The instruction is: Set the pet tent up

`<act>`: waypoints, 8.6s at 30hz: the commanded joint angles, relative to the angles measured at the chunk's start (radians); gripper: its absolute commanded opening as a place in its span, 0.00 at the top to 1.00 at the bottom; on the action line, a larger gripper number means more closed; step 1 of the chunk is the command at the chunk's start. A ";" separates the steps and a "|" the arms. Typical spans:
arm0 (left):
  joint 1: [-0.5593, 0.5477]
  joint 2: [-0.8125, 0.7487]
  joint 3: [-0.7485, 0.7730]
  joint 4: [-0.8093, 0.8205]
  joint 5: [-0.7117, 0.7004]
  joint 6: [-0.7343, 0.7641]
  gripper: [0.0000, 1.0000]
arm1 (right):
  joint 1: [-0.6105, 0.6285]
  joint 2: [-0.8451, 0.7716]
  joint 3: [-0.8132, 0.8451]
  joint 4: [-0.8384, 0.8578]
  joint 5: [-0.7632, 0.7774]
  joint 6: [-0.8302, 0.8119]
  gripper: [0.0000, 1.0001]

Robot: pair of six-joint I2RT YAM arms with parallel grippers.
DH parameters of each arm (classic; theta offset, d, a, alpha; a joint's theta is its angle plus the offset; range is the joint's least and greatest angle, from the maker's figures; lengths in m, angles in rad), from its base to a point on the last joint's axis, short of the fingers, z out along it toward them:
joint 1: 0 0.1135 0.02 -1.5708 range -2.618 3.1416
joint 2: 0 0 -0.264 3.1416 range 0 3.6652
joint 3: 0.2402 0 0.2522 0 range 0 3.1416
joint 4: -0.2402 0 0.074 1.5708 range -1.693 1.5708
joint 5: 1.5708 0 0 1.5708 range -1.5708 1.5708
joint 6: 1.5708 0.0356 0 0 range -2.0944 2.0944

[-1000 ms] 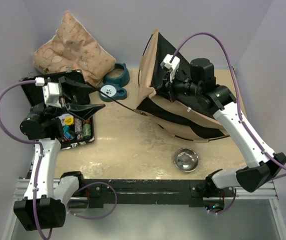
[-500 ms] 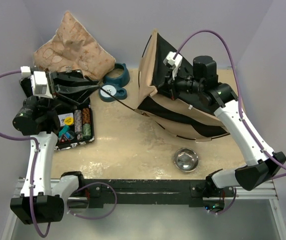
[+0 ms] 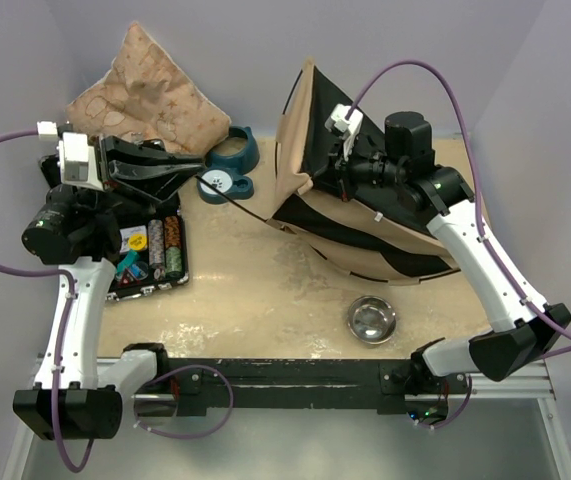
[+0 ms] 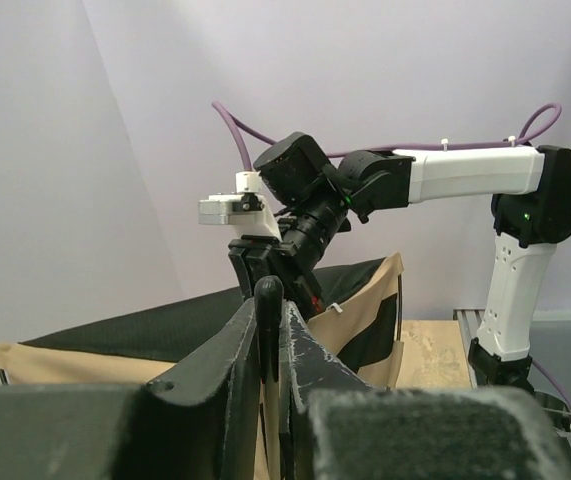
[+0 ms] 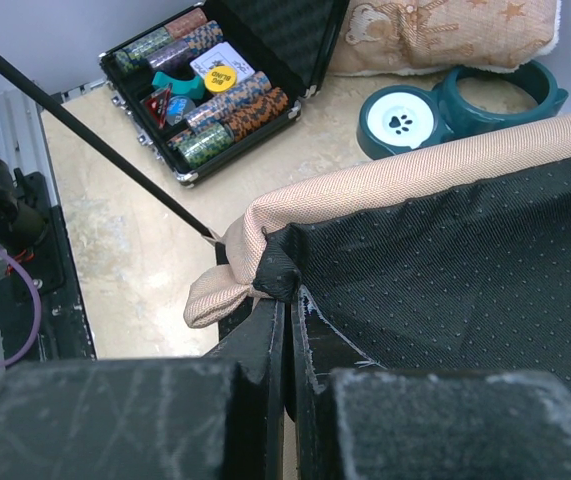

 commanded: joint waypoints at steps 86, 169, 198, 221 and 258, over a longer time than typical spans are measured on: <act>-0.525 0.321 0.162 -1.633 -0.093 1.133 1.00 | 0.001 0.080 0.086 0.240 -0.409 0.365 1.00; -0.551 0.289 0.225 -1.387 -0.206 0.955 1.00 | 0.331 -0.002 0.082 -0.263 0.232 -0.404 1.00; -0.317 0.477 0.310 -1.226 -0.525 1.381 0.54 | 0.061 -0.082 0.536 0.033 0.533 0.060 0.05; -0.132 0.180 0.367 -1.560 -0.054 1.341 0.01 | -0.003 -0.144 0.200 -0.347 0.309 -0.207 0.06; -0.364 0.813 0.440 -0.784 -0.674 0.867 0.54 | -0.033 0.074 0.223 -0.122 0.279 -0.336 0.11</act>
